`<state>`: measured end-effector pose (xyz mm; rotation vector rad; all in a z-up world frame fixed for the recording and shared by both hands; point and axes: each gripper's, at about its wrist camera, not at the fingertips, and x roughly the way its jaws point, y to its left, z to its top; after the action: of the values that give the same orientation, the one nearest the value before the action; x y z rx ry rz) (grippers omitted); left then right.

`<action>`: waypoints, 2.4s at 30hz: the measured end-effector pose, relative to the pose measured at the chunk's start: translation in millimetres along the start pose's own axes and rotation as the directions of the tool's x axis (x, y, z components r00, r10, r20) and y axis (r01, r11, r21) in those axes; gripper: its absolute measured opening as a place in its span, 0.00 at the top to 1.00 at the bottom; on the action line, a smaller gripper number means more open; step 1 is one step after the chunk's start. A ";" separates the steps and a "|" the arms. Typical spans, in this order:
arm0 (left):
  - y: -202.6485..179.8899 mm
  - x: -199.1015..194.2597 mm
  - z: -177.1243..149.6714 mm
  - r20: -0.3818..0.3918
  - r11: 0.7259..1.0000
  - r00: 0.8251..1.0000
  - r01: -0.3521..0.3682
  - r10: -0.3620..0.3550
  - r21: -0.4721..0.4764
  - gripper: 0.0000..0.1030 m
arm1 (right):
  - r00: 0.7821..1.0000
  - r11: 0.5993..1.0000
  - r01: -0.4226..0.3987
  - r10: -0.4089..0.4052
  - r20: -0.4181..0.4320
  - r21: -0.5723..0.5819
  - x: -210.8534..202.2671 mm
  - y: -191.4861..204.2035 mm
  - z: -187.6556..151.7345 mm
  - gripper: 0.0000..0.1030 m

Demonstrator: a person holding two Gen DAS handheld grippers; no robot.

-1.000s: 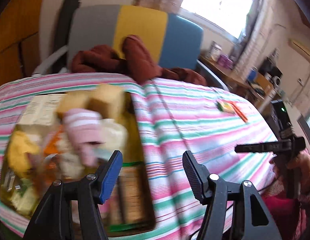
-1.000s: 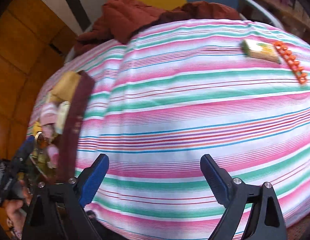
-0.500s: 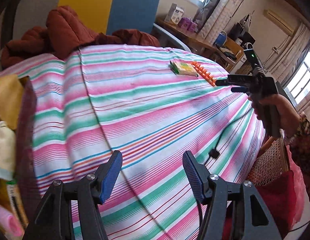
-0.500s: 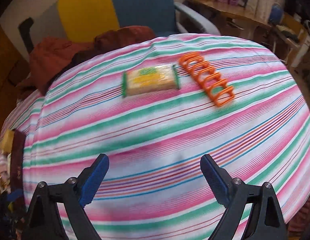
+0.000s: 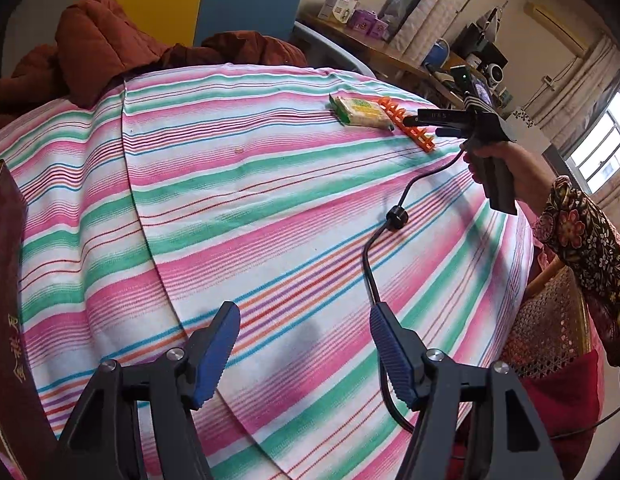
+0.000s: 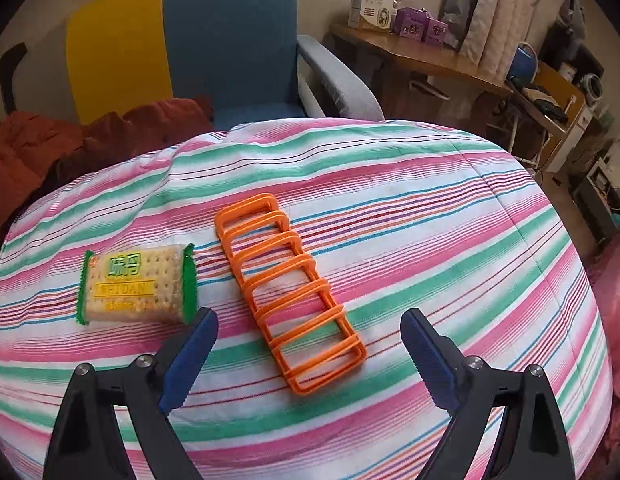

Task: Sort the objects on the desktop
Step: 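Move both grippers back toward the cracker pack and orange rack, then grasp the WEIDAN cracker pack with the left gripper while the right grasps the orange rack, then carry the cracker pack and orange rack over the gold tray and lower them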

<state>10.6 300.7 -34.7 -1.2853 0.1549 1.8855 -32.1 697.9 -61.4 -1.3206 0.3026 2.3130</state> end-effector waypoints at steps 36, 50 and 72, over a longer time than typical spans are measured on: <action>-156.6 223.5 222.5 -0.033 0.690 0.976 -0.129 0.216 0.712 0.33 | 0.965 0.997 -0.076 0.076 -0.251 0.012 -28.2 -11.5 -65.1 0.49; -117.3 193.5 174.0 0.098 0.897 0.991 -0.129 0.096 0.422 0.52 | 0.967 0.998 -0.066 0.064 -0.246 0.002 -39.5 -15.4 -73.3 0.50; -47.9 76.3 35.6 0.153 0.962 0.969 -0.216 0.191 0.168 0.53 | 0.980 0.998 -0.001 -0.010 -0.201 -0.057 -75.7 3.5 -101.1 0.52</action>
<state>7.7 392.7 -64.6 -1.0453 0.3939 2.0733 75.5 633.0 -48.8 -1.5861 0.2998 2.2019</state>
